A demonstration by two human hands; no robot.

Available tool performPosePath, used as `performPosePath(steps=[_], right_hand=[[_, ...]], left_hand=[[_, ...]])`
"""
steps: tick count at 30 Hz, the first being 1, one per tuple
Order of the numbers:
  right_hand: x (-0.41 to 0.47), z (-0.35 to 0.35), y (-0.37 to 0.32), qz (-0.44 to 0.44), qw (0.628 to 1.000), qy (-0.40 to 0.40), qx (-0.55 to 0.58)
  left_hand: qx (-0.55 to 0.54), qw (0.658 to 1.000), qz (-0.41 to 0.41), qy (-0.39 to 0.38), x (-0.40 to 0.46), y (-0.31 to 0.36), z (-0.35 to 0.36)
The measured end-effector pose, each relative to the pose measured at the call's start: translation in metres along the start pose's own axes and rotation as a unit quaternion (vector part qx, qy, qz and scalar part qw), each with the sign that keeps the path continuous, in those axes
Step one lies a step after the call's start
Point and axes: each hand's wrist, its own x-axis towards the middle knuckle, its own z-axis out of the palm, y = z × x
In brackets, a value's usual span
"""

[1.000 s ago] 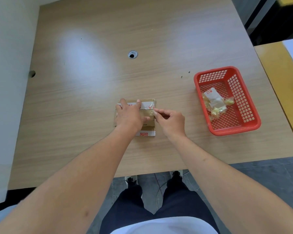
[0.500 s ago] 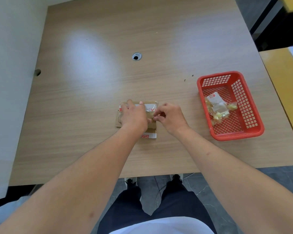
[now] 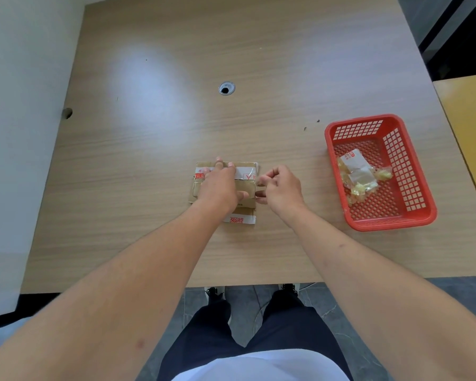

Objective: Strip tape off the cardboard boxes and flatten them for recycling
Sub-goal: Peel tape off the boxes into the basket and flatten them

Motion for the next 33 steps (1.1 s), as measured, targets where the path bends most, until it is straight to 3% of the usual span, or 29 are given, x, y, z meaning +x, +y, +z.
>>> performPosePath(steps=[3,7,13,18,25,27,29,31,33], right_hand=[[-0.004,0.007,0.011,-0.109,0.987,0.066,-0.095],[-0.011,0.009,0.022,-0.266,0.943,0.051,-0.191],[-0.014,-0.001,0.023,-0.334,0.902,0.026,-0.272],[-0.01,-0.01,0.003,-0.245,0.937,-0.016,-0.249],[0.001,-0.011,-0.008,-0.296,0.871,-0.078,-0.383],[0.003,-0.01,-0.008,-0.281,0.874,-0.065,-0.392],[0.006,-0.008,-0.005,-0.202,0.929,-0.028,-0.307],[0.004,-0.004,-0.001,-0.087,0.989,0.004,-0.121],[0.004,0.0,0.002,-0.026,0.999,0.017,0.006]], left_hand=[[-0.001,1.0,0.001,-0.004,0.0,0.0,-0.001],[-0.001,1.0,-0.004,-0.009,-0.003,0.002,-0.003],[0.0,1.0,-0.005,-0.011,-0.005,0.003,-0.005],[0.005,1.0,-0.001,-0.014,-0.005,0.003,-0.005],[0.01,1.0,0.006,-0.011,-0.003,0.001,-0.004],[0.005,1.0,0.005,-0.011,-0.003,0.001,-0.003],[-0.002,1.0,0.003,-0.013,-0.004,0.001,-0.003],[-0.001,1.0,0.004,-0.013,-0.004,0.001,-0.004],[0.003,1.0,0.005,-0.011,-0.004,0.001,-0.004]])
